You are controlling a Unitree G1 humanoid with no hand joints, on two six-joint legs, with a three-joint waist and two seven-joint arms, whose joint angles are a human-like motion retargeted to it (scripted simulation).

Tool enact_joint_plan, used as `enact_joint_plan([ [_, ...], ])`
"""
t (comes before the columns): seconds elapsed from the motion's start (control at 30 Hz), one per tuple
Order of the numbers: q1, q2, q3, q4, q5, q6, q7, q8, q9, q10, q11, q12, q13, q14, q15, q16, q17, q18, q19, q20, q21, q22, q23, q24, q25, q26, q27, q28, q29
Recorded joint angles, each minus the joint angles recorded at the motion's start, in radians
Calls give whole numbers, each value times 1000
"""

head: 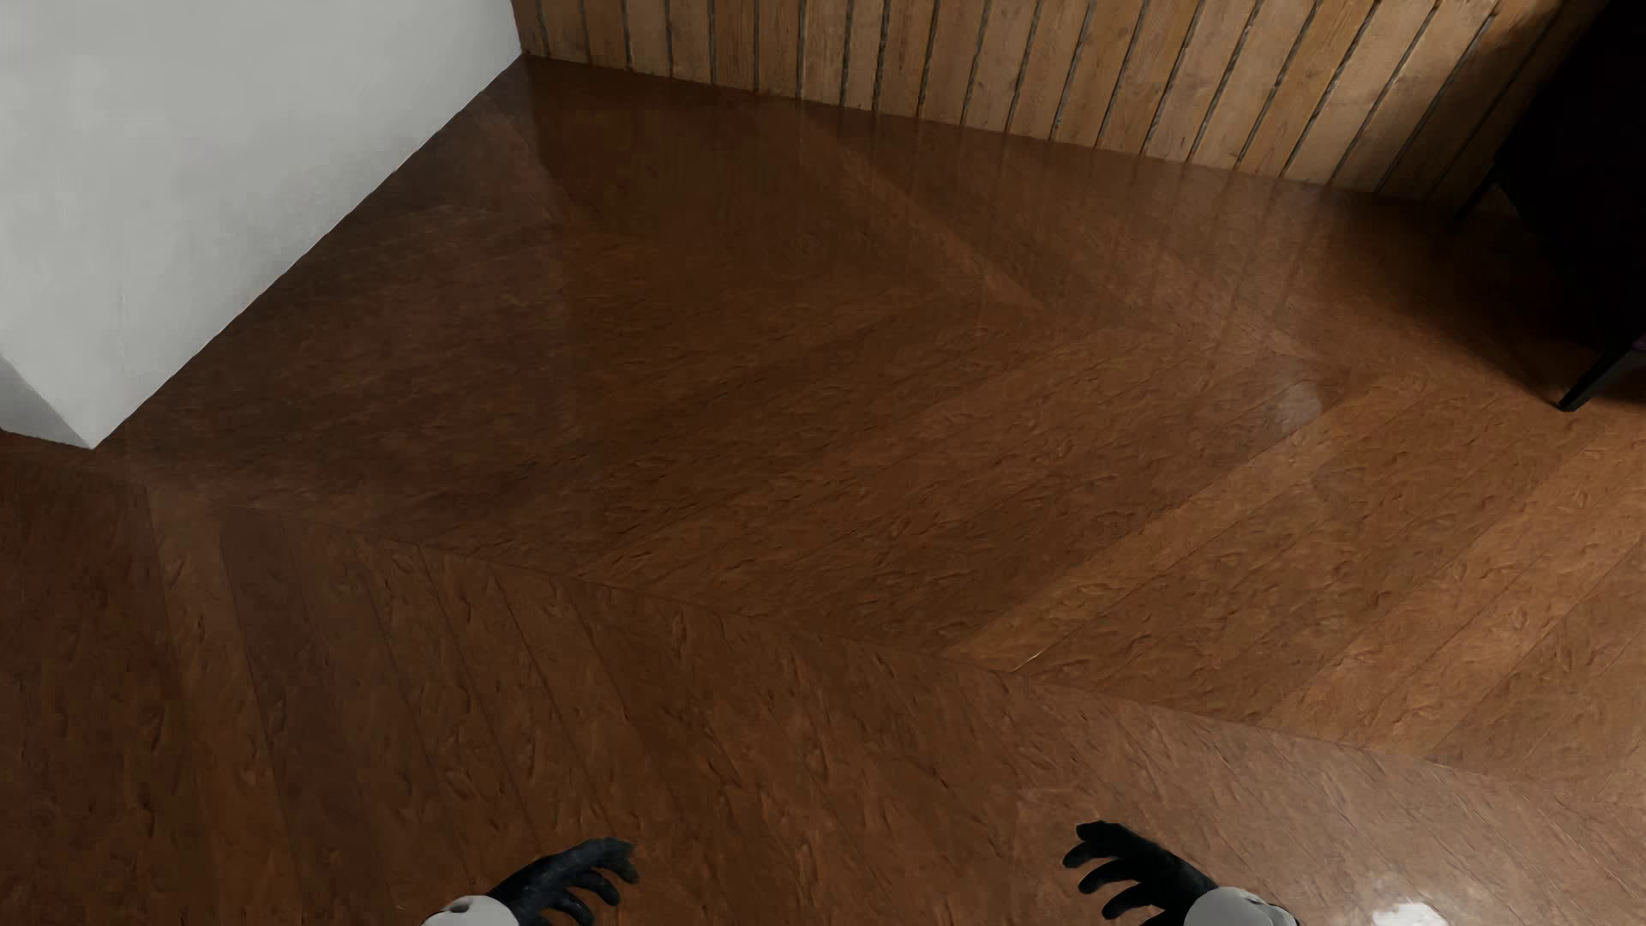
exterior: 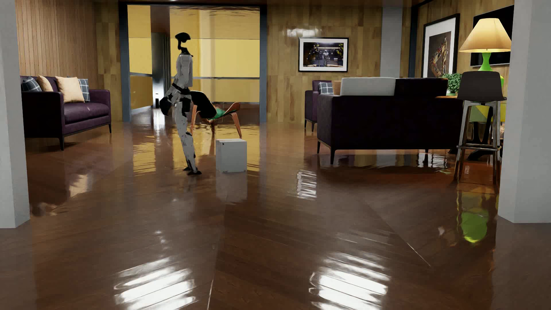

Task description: Sit on box

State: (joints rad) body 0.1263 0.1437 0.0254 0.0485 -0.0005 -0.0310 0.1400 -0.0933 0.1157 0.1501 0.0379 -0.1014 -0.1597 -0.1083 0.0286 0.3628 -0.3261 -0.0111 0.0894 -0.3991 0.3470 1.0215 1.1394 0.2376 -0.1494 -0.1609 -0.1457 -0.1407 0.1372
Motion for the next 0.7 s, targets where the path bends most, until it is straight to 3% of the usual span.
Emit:
enact_joint_plan([
  [0.07,30,51,2,2,2,2,8,-11,-34,3,-30,1,17,-15,-4,-18,28,0,2,5,-28,129,107,-7,9,48,32,42,-32],
  [0.13,44,72,7,7,1,1,9,-15,-62,6,-36,7,49,-24,-16,-17,49,-6,7,12,-58,190,151,6,11,63,47,54,-43],
  [0.37,53,89,10,15,-4,-4,-13,-2,-115,9,-37,83,155,-36,-38,26,91,-5,10,50,-77,92,30,-3,-23,31,9,3,49],
  [0.5,53,69,11,12,-9,-5,-52,14,-119,-2,-23,80,145,-60,-32,-10,97,-8,-2,46,-73,92,42,-14,-5,45,21,14,25],
  [0.7,60,88,10,5,-1,-1,-18,3,-106,1,-39,94,124,-32,-31,-21,66,6,-4,36,-63,50,52,-2,7,26,18,-13,11],
])
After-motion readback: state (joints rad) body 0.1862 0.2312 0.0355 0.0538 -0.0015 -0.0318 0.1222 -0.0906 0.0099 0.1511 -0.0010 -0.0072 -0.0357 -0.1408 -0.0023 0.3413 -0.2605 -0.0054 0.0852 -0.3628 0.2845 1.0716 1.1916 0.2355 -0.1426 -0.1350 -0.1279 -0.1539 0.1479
